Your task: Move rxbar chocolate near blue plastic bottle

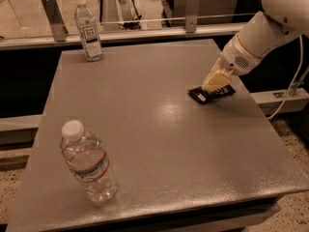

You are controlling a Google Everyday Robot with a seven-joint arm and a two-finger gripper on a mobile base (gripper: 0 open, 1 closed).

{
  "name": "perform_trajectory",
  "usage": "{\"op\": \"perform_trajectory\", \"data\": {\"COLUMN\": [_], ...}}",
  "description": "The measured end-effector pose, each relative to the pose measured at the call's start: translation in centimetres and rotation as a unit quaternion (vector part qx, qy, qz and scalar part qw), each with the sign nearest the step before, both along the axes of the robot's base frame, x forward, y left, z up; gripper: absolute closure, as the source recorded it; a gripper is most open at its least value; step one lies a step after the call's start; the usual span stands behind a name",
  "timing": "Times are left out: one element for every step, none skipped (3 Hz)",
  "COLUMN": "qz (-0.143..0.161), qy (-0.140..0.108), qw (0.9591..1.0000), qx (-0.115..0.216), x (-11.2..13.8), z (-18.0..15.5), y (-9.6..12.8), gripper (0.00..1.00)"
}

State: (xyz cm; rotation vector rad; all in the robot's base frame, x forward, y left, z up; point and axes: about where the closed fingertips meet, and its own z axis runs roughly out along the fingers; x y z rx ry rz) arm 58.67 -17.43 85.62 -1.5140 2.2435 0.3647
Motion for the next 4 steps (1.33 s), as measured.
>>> {"op": "perform_trajectory", "data": {"qz": [0.018, 0.034, 0.042, 0.045], "qy": [-0.021, -0.03, -0.028, -0.022], "qw": [0.9996, 0.9989, 0.9987, 0.9988], "qx": [0.006, 0.01, 0.008, 0.001], "x": [-0.2, -0.1, 0.6, 1.7], "z": [1.2, 1.2, -0.1, -1.8], "y": [0.5, 1.1, 0.9, -0.1], "gripper": [0.65, 0.42, 0.18, 0.0]}}
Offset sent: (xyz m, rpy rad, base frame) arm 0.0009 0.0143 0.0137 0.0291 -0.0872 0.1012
